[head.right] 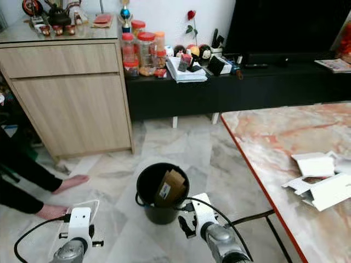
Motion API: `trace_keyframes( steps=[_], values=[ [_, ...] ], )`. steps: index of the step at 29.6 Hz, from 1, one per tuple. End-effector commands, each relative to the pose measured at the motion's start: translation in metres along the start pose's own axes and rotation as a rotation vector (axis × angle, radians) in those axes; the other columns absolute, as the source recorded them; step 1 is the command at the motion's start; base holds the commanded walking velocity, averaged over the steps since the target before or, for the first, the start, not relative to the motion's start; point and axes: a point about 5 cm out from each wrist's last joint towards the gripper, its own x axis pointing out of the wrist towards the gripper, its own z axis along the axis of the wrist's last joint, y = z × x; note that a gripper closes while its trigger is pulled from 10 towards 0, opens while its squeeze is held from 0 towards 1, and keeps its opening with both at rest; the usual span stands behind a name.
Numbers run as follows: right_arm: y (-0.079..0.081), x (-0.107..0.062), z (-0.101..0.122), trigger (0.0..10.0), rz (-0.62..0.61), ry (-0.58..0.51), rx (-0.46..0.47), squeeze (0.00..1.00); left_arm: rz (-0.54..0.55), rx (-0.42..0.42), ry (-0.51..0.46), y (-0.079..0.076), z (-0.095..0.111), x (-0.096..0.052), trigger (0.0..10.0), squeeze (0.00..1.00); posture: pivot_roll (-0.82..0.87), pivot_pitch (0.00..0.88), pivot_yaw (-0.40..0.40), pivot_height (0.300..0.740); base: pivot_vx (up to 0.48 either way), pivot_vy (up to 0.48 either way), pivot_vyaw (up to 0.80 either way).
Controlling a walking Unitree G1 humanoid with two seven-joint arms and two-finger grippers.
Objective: Picking trash to rubbish bin
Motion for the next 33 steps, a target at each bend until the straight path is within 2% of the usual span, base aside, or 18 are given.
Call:
trace_keyframes(
  steps=[1,6,33],
  values=[
    [-0.0020,-0.0003,0.0021,10.0,-0.003,-0.006,-0.010,0.00,0.000,0.004,0.005,-0.0010,-0.0005,0.0000,10.0,0.00,-0.01,0.002,-0.054,0.740,0.364,0.000,0.00],
    [-0.0018,-0.0002,0.0016,10.0,-0.005,0.001,-0.032,0.00,0.006,0.000,0.006,-0.0003,-0.0006,0.0000,10.0,0.00,-0.01,0.018,-0.059,0.740,0.361,0.000,0.74],
    [-0.0027,0.0001,0.0039,10.0,-0.012,-0.004,-0.015,0.00,0.016,-0.012,0.004,0.0016,0.0001,0.0002,10.0,0.00,-0.01,0.041,-0.065,0.740,0.361,0.000,0.00]
  ],
)
